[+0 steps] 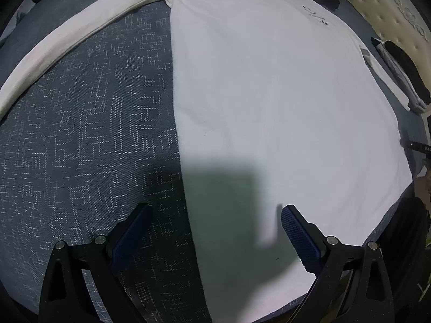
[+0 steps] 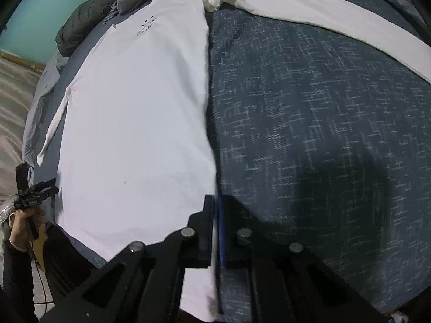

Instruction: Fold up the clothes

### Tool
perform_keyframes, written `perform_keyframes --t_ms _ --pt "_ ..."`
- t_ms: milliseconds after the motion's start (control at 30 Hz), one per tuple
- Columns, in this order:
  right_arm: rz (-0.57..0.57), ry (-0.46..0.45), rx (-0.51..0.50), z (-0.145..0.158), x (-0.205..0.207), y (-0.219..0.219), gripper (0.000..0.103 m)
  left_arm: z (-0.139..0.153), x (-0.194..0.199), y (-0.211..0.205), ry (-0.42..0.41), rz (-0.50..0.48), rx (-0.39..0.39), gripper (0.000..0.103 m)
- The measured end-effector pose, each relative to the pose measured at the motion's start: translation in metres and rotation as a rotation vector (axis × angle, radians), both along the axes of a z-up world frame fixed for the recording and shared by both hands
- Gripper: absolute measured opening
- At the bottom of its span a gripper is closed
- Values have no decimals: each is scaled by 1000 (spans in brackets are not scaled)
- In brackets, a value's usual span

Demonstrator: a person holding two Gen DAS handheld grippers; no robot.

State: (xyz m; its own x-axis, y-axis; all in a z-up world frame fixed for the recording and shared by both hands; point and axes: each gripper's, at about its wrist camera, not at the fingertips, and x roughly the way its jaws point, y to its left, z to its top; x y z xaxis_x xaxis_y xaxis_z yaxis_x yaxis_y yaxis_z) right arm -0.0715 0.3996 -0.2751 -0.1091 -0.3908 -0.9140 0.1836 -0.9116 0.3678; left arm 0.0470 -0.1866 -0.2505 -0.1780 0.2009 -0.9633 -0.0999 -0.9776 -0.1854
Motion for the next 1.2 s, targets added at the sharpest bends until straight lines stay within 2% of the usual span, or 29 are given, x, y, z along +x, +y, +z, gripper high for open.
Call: perform_keyframes --t_ms 100,233,300,400,667,733,767,800,1067,1133,1200 --pt "-24 10 -6 9 0 8 3 2 3 -4 4 -2 2 99" --pt "-96 62 -79 29 -19 13 4 8 3 -9 26 5 0 99" --pt "-122 79 -96 34 -34 6 10 11 3 -11 32 11 -3 99" --pt "-122 88 -91 29 -63 -2 21 11 4 -14 29 12 -8 99" --pt "-138 48 -90 -16 -114 -36 22 5 8 -25 15 19 -13 99" --pt "-126 45 -81 -23 -116 -40 20 4 10 -29 15 19 -14 99" --pt "-118 48 -73 -25 -116 -41 9 4 11 -30 14 18 -14 99" --pt "-108 54 -63 -27 -116 -42 4 4 11 -32 11 17 -14 99" --pt "-121 87 -39 -23 -111 -23 2 3 16 -43 4 11 -13 100" --pt "-121 89 -33 -22 -110 -23 2 13 -32 -51 2 11 -14 100" --pt "-129 88 -34 -21 -110 -23 2 18 -48 -56 2 12 -10 100"
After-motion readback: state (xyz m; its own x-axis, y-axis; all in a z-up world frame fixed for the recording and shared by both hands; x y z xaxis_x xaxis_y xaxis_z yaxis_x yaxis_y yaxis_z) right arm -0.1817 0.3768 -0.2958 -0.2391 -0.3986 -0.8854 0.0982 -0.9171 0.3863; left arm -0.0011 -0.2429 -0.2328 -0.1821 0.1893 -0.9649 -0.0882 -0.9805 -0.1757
